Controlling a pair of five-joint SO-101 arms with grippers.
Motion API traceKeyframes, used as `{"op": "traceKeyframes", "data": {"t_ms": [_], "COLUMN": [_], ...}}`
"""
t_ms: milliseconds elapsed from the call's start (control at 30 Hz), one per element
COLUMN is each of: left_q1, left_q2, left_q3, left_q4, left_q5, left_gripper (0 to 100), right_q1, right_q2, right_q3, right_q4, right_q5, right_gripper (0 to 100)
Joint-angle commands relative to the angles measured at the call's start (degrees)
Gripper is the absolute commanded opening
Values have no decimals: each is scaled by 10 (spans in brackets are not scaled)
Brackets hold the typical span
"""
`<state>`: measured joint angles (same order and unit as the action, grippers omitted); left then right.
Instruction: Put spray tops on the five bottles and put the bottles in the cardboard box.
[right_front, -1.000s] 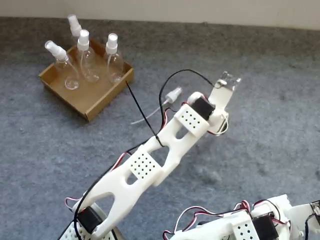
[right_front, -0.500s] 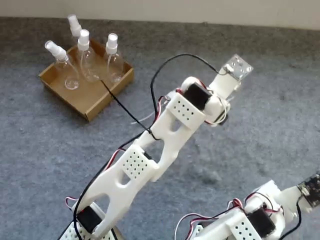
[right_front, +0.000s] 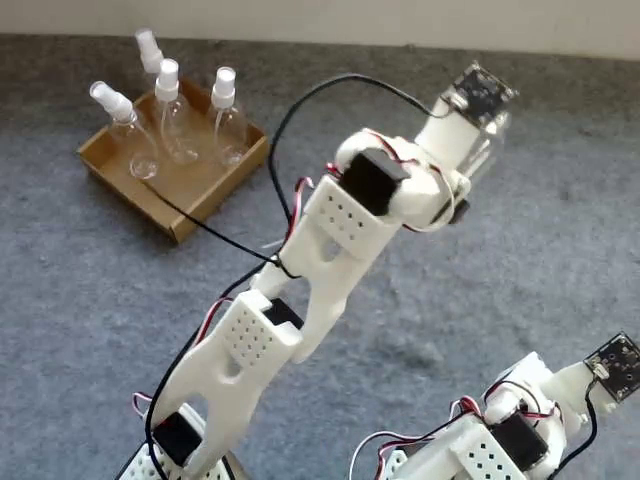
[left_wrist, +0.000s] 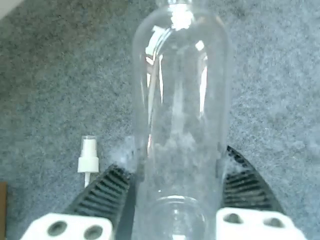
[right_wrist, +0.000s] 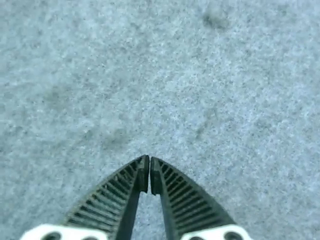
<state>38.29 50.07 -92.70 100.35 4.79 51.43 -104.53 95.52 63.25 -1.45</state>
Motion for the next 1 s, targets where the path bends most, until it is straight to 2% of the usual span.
{"op": "traceKeyframes", "data": {"t_ms": [0, 433, 567, 967], "left_q1": [-34, -119, -136, -135], "left_q2": [-80, -217, -292, -603], "left_q3": [-24, 3, 131, 561], "left_q4": [5, 6, 6, 3], "left_q5": [-6, -49, -50, -52], "left_gripper": [46, 46, 46, 49], "right_q1": [-7, -7, -18, -152], "right_q2": [-7, -7, -7, -7], "right_q3": [83, 83, 83, 83], "right_q4": [0, -1, -2, 0], "right_q5": [-2, -2, -3, -4], "right_gripper": [5, 5, 5, 5]}}
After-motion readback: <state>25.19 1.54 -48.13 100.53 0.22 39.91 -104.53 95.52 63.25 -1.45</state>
